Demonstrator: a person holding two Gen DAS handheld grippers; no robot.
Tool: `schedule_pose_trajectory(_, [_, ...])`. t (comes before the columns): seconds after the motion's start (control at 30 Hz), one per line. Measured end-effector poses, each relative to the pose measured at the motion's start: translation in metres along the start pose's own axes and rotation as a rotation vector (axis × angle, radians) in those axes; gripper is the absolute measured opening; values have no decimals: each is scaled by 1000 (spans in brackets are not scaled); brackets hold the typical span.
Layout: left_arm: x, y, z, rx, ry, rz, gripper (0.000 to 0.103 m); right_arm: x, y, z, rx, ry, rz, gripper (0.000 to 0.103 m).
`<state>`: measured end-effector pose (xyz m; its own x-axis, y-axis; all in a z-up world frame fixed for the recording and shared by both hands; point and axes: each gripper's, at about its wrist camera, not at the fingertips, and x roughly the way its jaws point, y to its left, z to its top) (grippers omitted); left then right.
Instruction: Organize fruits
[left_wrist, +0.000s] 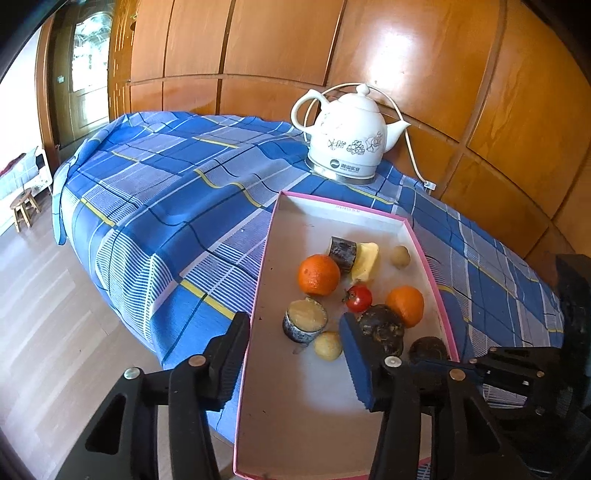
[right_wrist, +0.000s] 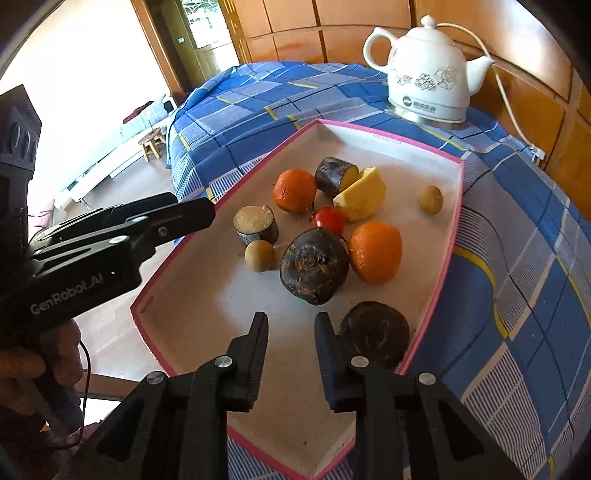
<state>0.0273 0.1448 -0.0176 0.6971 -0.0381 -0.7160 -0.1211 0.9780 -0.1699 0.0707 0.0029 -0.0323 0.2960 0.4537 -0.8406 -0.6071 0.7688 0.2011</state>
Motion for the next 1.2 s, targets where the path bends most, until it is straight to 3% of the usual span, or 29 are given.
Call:
schedule_pose_trajectory(0.17, [-5,-6,-2,14,-14,2,56,-14,7,-9,-14,-42,-65,26])
schedule_pose_trajectory(0.4, [-14,-15,-7,34,-43,14,62,-35,0,-23,80,-124,-175,30])
schedule_pose_trajectory(0.57, [-23,-23,-12,53,-75,24,75,-54,-9,-32,165,-189,-288,36])
schedule_pose_trajectory(0.83, [-37,-38,-20,75,-130,35,103,-66,-22,-43,254,-211,-366,37])
schedule_pose_trajectory(1.2, [-41,-39,-21,76,-137,95,103,-70,-16,-47,255,-226,-387,37])
